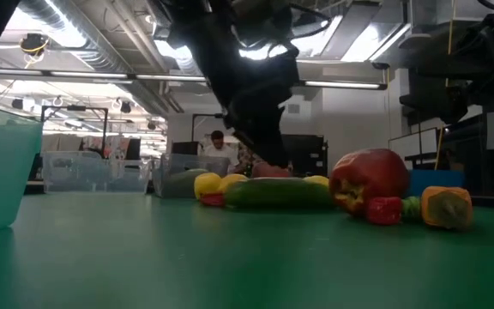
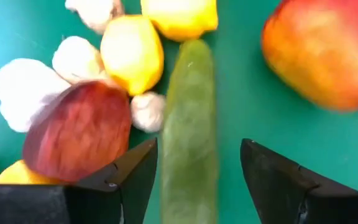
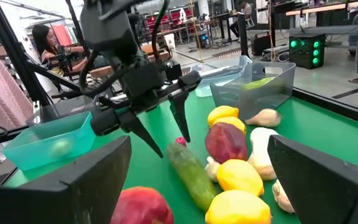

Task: Sort produce into baskets
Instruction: Put the cucumber into the top black bin

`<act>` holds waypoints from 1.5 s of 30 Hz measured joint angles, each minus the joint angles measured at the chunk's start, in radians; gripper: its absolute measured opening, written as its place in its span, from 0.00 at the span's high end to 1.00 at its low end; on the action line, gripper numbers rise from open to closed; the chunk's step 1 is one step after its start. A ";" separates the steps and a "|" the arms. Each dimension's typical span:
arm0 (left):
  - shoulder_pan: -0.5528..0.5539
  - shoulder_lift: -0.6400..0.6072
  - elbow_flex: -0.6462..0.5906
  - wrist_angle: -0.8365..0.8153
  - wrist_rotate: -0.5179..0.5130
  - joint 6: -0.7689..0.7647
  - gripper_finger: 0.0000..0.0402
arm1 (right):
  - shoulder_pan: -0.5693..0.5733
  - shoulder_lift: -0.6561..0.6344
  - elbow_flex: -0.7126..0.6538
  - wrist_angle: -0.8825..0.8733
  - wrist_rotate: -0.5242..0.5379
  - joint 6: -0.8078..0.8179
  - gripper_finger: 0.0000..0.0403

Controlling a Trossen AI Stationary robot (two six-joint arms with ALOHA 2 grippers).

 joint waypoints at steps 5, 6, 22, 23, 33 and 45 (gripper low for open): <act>-0.002 0.007 0.000 -0.002 0.005 -0.002 0.44 | 0.000 0.000 0.000 -0.003 0.001 0.000 0.07; -0.002 0.007 0.000 -0.007 0.005 -0.008 0.44 | 0.000 0.000 0.000 -0.004 0.001 0.000 0.07; 0.005 0.009 -0.008 0.005 0.018 -0.028 0.44 | 0.000 0.000 0.000 -0.006 0.001 0.000 0.07; 0.005 0.009 -0.008 0.005 0.018 -0.032 0.44 | 0.000 0.000 0.000 -0.006 0.001 0.000 0.07; 0.010 0.009 -0.008 0.004 0.091 -0.033 0.44 | 0.000 0.000 0.000 -0.005 0.001 0.000 0.07; 0.017 0.009 -0.008 0.001 0.094 -0.032 0.49 | 0.000 0.000 0.000 -0.005 0.001 0.000 0.07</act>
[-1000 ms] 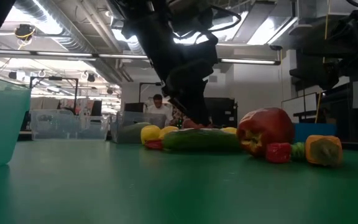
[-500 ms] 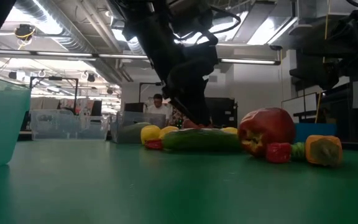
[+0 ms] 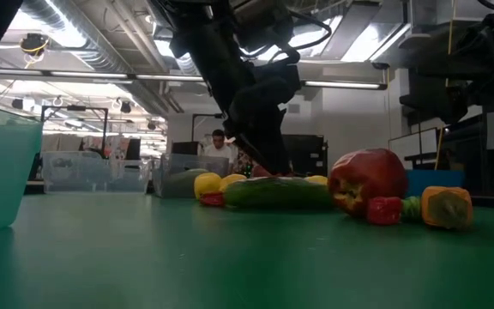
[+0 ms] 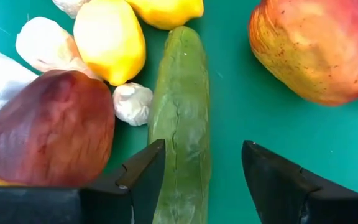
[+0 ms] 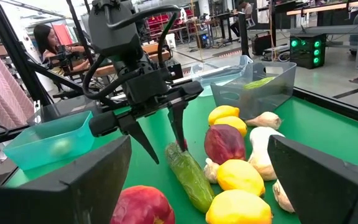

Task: Sort produce into baskets
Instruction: Put the cucumber into the top black bin

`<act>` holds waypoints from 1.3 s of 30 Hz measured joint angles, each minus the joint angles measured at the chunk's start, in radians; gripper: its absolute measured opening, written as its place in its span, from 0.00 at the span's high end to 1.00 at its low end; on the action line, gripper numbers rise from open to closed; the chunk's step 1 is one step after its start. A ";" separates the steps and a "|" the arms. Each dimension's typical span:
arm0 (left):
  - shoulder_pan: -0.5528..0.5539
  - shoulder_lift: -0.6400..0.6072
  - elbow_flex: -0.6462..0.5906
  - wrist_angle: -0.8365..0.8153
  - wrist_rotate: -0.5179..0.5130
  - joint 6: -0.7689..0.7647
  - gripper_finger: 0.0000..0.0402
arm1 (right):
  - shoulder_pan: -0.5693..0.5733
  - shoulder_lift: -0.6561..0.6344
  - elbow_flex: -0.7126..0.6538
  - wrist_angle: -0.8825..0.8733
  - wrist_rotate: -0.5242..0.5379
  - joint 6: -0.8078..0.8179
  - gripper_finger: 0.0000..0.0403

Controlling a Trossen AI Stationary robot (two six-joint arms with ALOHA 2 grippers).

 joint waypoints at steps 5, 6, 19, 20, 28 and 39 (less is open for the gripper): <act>0.000 0.000 0.000 -0.001 0.000 -0.007 0.55 | 0.000 0.000 0.000 0.000 0.000 0.000 0.07; -0.002 0.000 0.000 -0.001 0.000 -0.008 0.56 | 0.000 0.000 0.000 0.000 0.000 0.000 0.07; -0.003 0.000 0.000 -0.002 0.000 -0.011 0.71 | 0.000 0.000 0.000 0.000 0.000 0.000 0.07; -0.003 0.000 0.000 -0.002 0.000 -0.012 0.72 | 0.000 0.000 0.000 0.000 0.000 0.000 0.07; -0.003 -0.006 0.000 -0.001 0.000 -0.016 0.77 | 0.000 0.000 0.000 0.000 0.000 0.000 0.07; -0.003 -0.006 0.000 -0.001 0.000 -0.019 0.77 | 0.000 0.000 0.000 0.000 0.000 0.001 0.07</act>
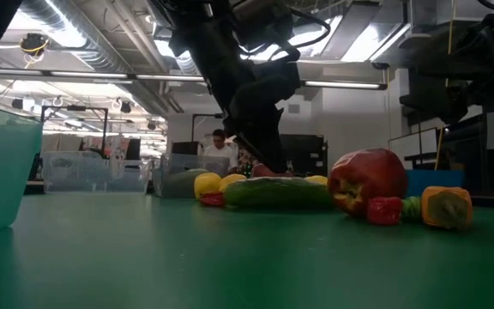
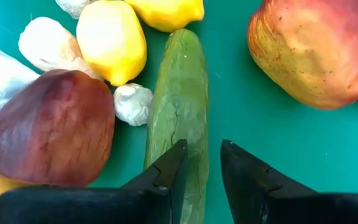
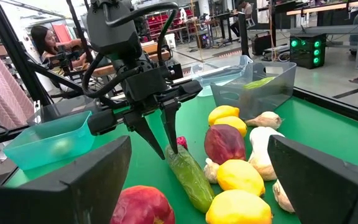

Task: Sort produce into baskets
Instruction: Put the cucumber into the top black bin

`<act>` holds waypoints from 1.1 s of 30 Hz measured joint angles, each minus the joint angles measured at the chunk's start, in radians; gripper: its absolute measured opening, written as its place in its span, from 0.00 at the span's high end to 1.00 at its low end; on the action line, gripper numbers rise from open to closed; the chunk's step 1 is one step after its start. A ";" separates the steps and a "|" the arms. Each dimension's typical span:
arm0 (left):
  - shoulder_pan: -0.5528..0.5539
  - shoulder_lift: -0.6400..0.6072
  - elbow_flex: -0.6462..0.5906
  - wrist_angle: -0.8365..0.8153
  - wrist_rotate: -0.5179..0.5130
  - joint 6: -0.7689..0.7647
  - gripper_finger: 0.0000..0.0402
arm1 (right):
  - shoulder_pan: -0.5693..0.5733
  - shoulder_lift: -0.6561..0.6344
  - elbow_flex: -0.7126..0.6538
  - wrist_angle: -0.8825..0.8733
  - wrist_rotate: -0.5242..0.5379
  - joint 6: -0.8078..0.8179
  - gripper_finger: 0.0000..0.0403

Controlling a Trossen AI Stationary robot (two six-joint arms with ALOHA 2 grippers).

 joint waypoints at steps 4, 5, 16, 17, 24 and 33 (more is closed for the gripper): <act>-0.004 0.000 0.000 0.006 0.000 0.032 0.72 | 0.000 0.000 0.000 0.000 0.000 0.019 0.07; -0.006 0.000 0.000 0.010 -0.001 0.033 0.70 | 0.000 0.000 0.000 0.000 0.000 0.019 0.07; -0.027 0.002 0.000 -0.021 0.029 0.086 0.41 | 0.000 0.000 0.000 0.000 0.000 0.018 0.07; -0.022 0.006 0.001 -0.025 0.037 0.072 0.39 | 0.000 0.000 0.000 0.000 0.000 0.018 0.07; -0.006 0.029 0.004 -0.041 0.053 0.068 0.34 | 0.000 0.000 0.000 0.000 0.000 0.018 0.07; 0.007 0.047 0.004 -0.006 0.047 0.074 0.35 | 0.000 0.000 0.000 0.001 0.000 0.017 0.07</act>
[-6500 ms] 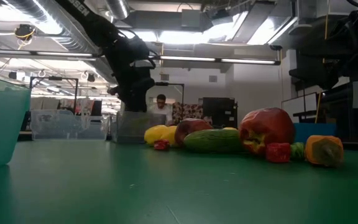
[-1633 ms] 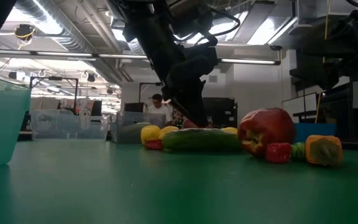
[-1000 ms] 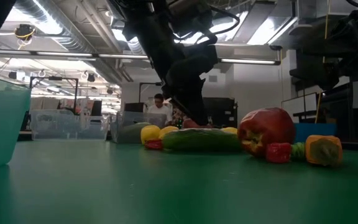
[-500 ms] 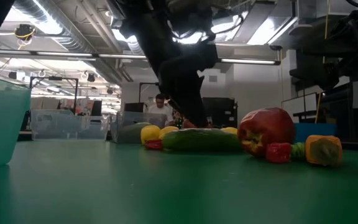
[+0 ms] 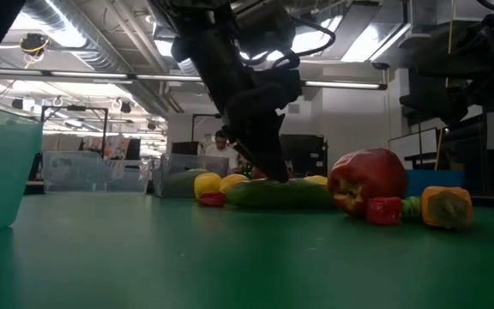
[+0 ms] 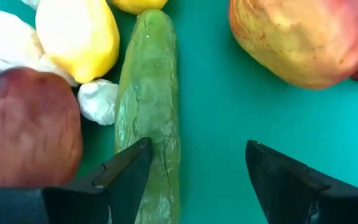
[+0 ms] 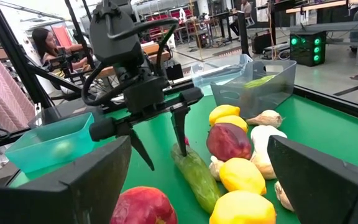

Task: Sort produce into baskets
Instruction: Put the cucumber into the top black bin

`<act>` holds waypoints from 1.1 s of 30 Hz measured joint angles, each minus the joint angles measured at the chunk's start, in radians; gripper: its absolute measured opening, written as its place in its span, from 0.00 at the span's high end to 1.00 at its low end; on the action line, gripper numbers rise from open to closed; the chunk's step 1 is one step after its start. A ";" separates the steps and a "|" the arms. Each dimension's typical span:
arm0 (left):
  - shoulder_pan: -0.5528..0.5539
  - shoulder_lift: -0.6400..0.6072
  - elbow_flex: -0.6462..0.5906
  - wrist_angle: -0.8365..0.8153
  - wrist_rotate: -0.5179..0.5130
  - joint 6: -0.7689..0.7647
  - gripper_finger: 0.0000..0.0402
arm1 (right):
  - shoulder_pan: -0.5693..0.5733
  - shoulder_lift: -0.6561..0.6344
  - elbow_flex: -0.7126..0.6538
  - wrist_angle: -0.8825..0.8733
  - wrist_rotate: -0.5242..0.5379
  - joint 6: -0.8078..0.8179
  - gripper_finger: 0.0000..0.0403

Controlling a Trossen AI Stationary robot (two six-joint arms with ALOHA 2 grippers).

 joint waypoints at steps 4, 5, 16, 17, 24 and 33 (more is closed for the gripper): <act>0.000 0.003 0.000 0.009 -0.003 0.002 0.36 | 0.000 0.000 0.000 0.000 0.000 0.000 0.07; 0.000 0.003 0.000 0.009 -0.003 0.001 0.36 | 0.000 0.000 0.000 0.000 0.000 0.000 0.07; 0.000 0.013 -0.002 0.011 -0.003 -0.010 0.37 | 0.000 0.000 0.000 0.000 0.000 0.000 0.07; 0.000 0.013 -0.002 0.011 -0.002 -0.010 0.37 | 0.000 0.000 0.000 0.000 0.000 0.000 0.07; 0.000 0.013 -0.002 0.010 -0.002 -0.025 0.41 | 0.000 0.000 0.000 0.000 0.000 0.003 0.07; 0.000 0.027 -0.012 -0.015 0.016 -0.059 0.66 | 0.000 0.000 0.000 -0.001 -0.001 0.007 0.07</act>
